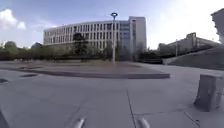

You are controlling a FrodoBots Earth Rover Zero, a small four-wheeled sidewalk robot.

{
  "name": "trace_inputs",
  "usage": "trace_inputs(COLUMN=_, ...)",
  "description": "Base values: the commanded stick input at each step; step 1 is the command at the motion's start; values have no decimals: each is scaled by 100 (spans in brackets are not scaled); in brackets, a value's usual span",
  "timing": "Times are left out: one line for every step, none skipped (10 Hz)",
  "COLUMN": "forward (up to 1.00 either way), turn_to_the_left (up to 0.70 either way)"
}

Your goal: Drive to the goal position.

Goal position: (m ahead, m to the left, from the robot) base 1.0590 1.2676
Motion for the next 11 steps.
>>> trace_inputs(forward=84, turn_to_the_left=30)
trace_inputs(forward=100, turn_to_the_left=27)
trace_inputs(forward=100, turn_to_the_left=27)
trace_inputs(forward=100, turn_to_the_left=27)
trace_inputs(forward=100, turn_to_the_left=27)
trace_inputs(forward=100, turn_to_the_left=27)
trace_inputs(forward=100, turn_to_the_left=27)
trace_inputs(forward=100, turn_to_the_left=27)
trace_inputs(forward=100, turn_to_the_left=27)
trace_inputs(forward=100, turn_to_the_left=27)
trace_inputs(forward=100, turn_to_the_left=27)
